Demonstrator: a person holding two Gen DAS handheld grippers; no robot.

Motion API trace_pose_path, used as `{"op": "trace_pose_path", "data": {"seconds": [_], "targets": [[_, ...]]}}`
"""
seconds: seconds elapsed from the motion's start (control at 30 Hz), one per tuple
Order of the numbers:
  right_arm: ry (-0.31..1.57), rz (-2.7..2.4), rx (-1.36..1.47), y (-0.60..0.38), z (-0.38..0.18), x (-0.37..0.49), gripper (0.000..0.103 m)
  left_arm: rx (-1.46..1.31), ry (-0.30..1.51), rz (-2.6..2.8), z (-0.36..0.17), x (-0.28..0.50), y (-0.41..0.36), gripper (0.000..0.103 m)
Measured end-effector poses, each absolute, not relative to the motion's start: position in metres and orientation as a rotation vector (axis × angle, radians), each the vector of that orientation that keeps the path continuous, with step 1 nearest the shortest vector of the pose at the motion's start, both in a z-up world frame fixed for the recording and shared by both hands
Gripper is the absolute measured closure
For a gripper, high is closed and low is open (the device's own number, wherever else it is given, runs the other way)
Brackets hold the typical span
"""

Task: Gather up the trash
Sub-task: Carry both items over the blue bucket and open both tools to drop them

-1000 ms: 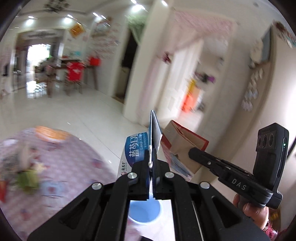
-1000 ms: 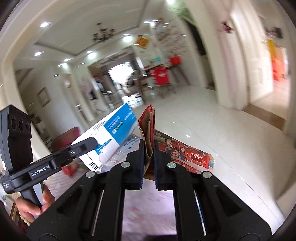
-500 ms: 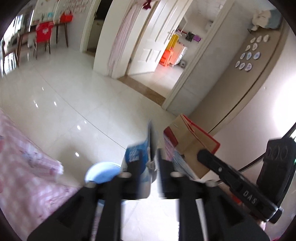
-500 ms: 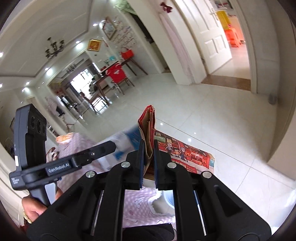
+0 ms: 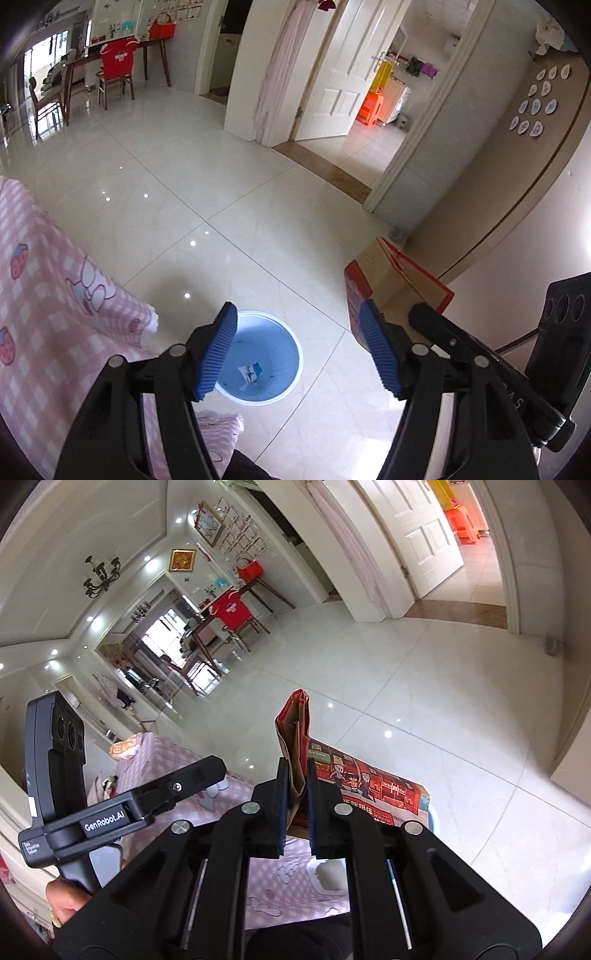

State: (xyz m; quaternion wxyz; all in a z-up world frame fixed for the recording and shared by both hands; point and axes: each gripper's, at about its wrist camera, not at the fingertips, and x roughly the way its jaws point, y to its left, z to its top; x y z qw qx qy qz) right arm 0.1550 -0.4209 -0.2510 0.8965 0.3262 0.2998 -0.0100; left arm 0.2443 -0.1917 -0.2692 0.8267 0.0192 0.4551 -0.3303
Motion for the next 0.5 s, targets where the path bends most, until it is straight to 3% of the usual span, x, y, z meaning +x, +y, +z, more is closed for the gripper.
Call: {"op": "trace_pose_path", "data": {"seconds": [0.5], "targets": [[0.681, 0.069, 0.698, -0.385, -0.258, 0.193, 0.089, 0.052, 0.891, -0.549, -0.234, 0.258, -0.145, 0.029]]}}
